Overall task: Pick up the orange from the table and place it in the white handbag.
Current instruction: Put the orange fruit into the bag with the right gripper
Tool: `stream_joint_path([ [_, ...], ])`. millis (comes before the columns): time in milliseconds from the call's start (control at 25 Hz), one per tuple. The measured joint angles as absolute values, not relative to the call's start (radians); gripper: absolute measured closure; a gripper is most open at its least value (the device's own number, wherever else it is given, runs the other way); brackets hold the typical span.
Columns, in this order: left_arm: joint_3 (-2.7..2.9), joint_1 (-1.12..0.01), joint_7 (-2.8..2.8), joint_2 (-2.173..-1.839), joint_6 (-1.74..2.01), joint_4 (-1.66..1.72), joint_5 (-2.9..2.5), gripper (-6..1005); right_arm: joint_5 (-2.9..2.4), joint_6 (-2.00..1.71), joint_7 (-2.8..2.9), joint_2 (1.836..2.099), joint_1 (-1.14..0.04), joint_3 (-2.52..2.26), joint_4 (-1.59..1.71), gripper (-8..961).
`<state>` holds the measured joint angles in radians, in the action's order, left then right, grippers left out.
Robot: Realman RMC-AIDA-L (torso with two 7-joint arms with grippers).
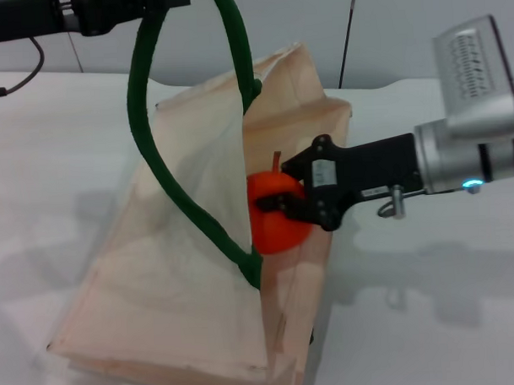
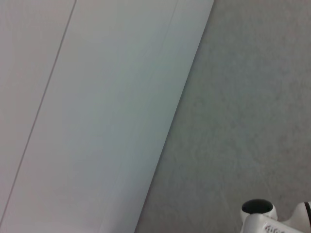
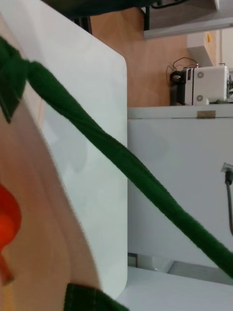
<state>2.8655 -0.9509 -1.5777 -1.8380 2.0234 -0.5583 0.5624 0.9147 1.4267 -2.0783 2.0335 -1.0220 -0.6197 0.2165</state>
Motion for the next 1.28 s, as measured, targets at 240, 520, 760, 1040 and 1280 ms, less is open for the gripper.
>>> stream_joint_path([
  [240,2.865,-0.956,-1.580,-1.839,2.023,-0.558,0.564,856,0.913,1.296,-2.096,2.035,-1.095,-0.620,0.107,819],
  [520,2.865,-0.957,-1.580,-1.839,2.023,-0.558,0.565,856,0.918,1.273,-2.125,2.038,-1.109,-0.613,0.073,869],
  [760,2.865,-0.957,-1.582,-1.840,2.006,-0.558,0.560,856,0.920,1.268,-2.128,2.040,-1.101,-0.612,0.070,812],
  [1040,2.865,-0.953,-1.582,-1.842,2.003,-0.557,0.562,856,0.931,1.267,-2.128,2.040,-1.097,-0.610,0.064,530],
  [1280,2.865,-0.949,-1.579,-1.842,2.002,-0.557,0.559,856,0.961,1.269,-2.128,2.035,-1.072,-0.609,0.072,395],
])
